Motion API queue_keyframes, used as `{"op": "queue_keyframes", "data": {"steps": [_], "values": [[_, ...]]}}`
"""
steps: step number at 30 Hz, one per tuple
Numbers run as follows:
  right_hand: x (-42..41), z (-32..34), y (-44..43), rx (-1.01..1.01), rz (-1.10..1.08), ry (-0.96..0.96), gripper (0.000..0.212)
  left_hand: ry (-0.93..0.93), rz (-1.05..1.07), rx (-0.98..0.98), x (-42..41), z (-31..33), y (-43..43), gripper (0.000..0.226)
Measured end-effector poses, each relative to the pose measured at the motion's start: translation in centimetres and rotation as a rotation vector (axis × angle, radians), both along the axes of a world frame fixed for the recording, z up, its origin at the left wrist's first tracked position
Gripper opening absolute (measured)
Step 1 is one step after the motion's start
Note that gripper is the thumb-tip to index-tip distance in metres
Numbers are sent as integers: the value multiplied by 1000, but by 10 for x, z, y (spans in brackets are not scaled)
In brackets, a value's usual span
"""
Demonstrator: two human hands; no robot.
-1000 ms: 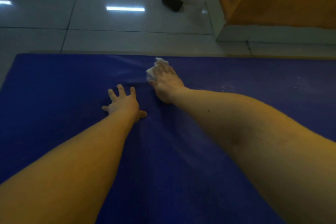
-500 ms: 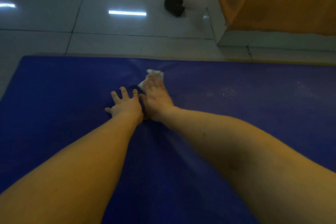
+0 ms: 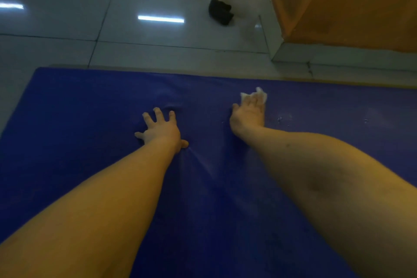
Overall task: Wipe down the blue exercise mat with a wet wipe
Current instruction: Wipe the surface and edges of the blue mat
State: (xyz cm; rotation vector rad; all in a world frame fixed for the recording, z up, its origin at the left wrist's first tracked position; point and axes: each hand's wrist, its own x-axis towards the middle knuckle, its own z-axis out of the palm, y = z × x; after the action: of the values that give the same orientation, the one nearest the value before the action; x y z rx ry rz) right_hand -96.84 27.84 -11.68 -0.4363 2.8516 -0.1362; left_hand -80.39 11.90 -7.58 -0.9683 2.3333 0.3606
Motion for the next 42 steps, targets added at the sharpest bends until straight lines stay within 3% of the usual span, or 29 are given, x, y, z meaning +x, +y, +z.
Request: {"op": "queue_keyframes", "data": {"steps": [3,5,9,11,14,16,18,22,25,27,30,32,35,39,42], "values": [[58,11,-38,-137,277,30,54,5,0,5,3,1,-1,110],[93,11,-55,-160,469,-6,58,15,-11,4,8,0,-2,106],[83,6,-39,-140,618,-84,62,42,-31,0,23,2,1,97],[56,9,-12,-152,502,-3,56,62,-67,-65,33,6,5,88],[9,9,32,-10,155,36,57,107,-113,-155,49,11,10,74],[1,14,43,89,-66,-66,66,97,-76,-122,55,13,12,77],[18,16,29,93,-107,-69,69,59,-68,-84,59,11,13,91],[84,18,-24,-43,172,10,69,15,-99,-108,59,4,18,100],[128,19,-55,-129,489,-64,67,9,-96,-125,57,6,19,91],[138,13,-59,-104,691,-137,64,14,-100,-133,56,6,19,81],[114,12,-40,-114,826,-89,61,4,-99,-133,55,6,20,93],[85,15,-16,-154,739,-23,57,-10,-96,-129,54,6,20,100],[41,12,29,-100,403,64,57,-11,-92,-132,53,6,21,102],[31,9,27,64,-72,-50,65,2,-101,-119,57,6,19,99],[61,8,-22,-51,-50,-29,68,43,-93,-75,66,11,12,76]]}}
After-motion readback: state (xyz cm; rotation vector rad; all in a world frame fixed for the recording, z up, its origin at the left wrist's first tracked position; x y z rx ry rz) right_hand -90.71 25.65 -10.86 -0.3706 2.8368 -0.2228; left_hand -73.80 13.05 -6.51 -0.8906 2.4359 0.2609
